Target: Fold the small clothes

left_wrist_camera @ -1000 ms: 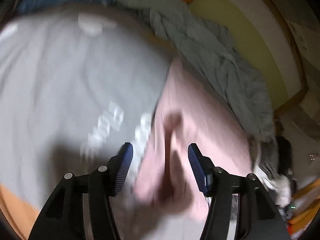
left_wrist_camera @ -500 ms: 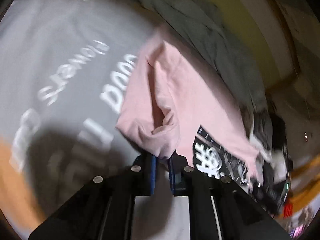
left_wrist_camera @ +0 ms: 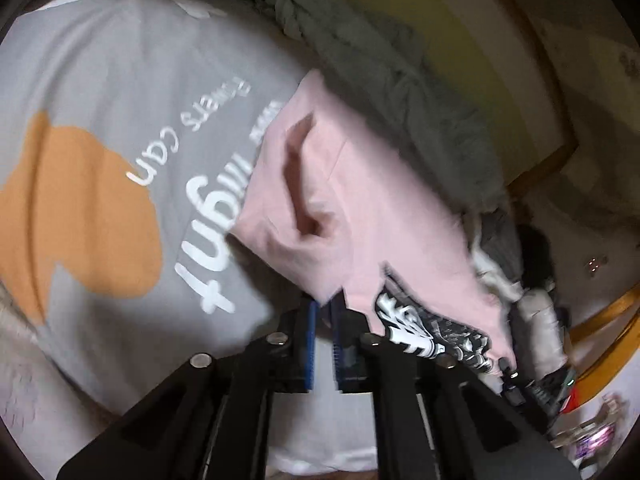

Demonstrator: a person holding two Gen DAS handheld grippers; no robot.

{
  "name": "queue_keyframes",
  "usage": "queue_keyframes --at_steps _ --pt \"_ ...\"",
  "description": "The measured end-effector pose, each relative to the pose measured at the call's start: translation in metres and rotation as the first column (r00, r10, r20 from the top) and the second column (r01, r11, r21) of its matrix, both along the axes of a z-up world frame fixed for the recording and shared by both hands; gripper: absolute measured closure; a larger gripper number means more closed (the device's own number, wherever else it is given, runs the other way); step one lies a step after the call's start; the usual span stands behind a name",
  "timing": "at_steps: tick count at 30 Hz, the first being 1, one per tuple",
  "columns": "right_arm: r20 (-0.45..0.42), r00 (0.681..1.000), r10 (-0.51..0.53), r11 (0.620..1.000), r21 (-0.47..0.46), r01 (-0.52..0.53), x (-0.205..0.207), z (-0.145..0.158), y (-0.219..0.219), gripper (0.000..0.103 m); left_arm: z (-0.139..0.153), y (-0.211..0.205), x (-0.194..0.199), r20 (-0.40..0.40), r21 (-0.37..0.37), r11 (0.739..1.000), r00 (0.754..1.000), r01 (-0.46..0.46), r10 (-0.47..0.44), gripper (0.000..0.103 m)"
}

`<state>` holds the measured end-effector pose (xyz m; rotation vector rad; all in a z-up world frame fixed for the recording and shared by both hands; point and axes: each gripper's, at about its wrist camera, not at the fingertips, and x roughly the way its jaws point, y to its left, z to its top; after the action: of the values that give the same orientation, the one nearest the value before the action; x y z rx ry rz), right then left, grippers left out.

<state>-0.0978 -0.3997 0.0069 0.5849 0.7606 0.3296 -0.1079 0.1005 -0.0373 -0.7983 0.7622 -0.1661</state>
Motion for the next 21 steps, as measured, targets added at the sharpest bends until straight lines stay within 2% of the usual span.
queue_keyframes --at_steps 3,7,11,14,15,17,19,20,21 --pt "0.05 0.999 0.017 0.999 -0.034 -0.015 -0.01 0.021 0.004 0.094 0.029 0.005 -0.014 0.062 -0.03 0.999 0.998 -0.018 0.019 0.099" --pt "0.112 0.994 0.0 0.999 0.04 -0.004 -0.039 0.05 -0.002 0.094 0.064 0.005 -0.036 0.148 -0.047 0.999 0.988 -0.028 0.035 0.099" --pt "0.17 0.985 -0.033 0.998 0.06 0.023 -0.047 0.075 -0.004 0.094 0.082 -0.004 -0.026 0.18 -0.003 1.0 0.983 -0.02 0.02 0.099" --pt "0.162 0.986 -0.04 0.999 0.024 0.037 -0.014 0.089 0.004 0.094 0.093 0.001 0.013 0.123 0.004 0.999 0.992 -0.035 0.034 0.099" --pt "0.154 0.987 -0.042 0.999 0.006 0.042 0.003 0.092 0.007 0.094 0.093 0.001 0.024 0.096 0.0 0.999 0.994 -0.044 0.044 0.099" --pt "0.122 0.991 -0.046 0.998 -0.037 0.05 0.048 0.095 0.016 0.094 0.096 0.001 0.054 0.09 -0.034 0.998 0.994 -0.052 0.055 0.099" --pt "0.091 0.995 -0.048 0.998 -0.032 0.052 0.093 0.091 0.02 0.093 0.096 0.0 0.083 0.067 0.022 0.994 0.992 -0.108 0.107 0.096" --pt "0.084 0.995 -0.051 0.998 -0.037 0.054 0.109 0.088 0.021 0.087 0.094 0.001 0.104 0.057 0.068 0.987 0.988 -0.147 0.143 0.089" --pt "0.068 0.996 -0.065 0.996 -0.052 0.069 0.126 0.084 0.022 0.082 0.09 0.002 0.121 0.051 0.119 0.979 0.985 -0.168 0.163 0.068"
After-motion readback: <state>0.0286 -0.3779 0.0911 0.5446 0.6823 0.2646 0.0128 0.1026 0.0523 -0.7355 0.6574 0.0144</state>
